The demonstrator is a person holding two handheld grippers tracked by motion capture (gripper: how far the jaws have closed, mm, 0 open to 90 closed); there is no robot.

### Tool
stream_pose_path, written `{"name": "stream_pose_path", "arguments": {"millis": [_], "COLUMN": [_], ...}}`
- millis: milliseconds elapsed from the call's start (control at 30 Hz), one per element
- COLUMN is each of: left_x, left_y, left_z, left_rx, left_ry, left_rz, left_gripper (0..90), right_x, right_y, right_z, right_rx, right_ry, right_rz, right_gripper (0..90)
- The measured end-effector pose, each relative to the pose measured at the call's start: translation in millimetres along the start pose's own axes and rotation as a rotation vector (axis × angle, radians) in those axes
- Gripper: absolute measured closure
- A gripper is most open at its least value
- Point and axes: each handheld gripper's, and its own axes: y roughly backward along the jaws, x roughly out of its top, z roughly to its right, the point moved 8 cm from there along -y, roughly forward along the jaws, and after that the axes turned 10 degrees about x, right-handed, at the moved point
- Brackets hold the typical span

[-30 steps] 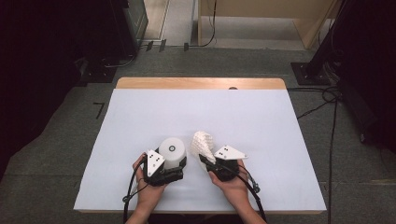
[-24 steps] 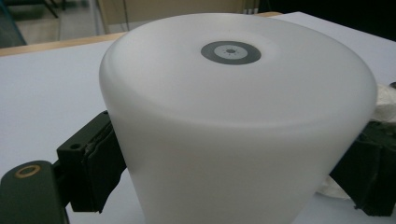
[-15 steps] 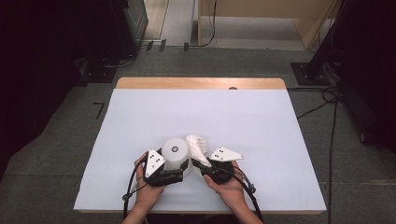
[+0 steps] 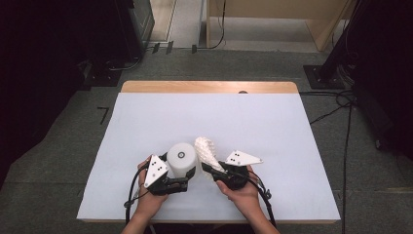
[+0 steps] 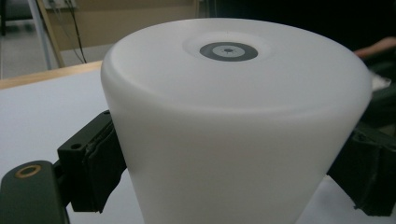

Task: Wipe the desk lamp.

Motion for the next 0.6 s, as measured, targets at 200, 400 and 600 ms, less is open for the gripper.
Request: {"name": "stream_pose_path", "arguments": {"millis": [200,400,600], "left_x": [-1.8,-12.6,-11.4], "left_y": [-0.7,-7.8,-7.1], "left_z": [-6.3,2.0,-1.8], "left_rx": [0.005,-0.01,-0.012], "left_ry": [0.006,-0.04,-0.023], "left_rz": [-0.006,-0.042,-0.031], "left_gripper": [8.8,8.8,8.8], "right_x": [-8.2,14.0,12.8], "right_y": [-7.9,6.7,9.0], "right_z": [-0.5,-14.1,-6.0], "right_rx": [0.0,0.016,-0.022], "right_ry": [-0.005,0.026,0.016], "right_rz": [-0.033,0.079,0.068], "right_gripper": [75.7,75.7,75.8]}}
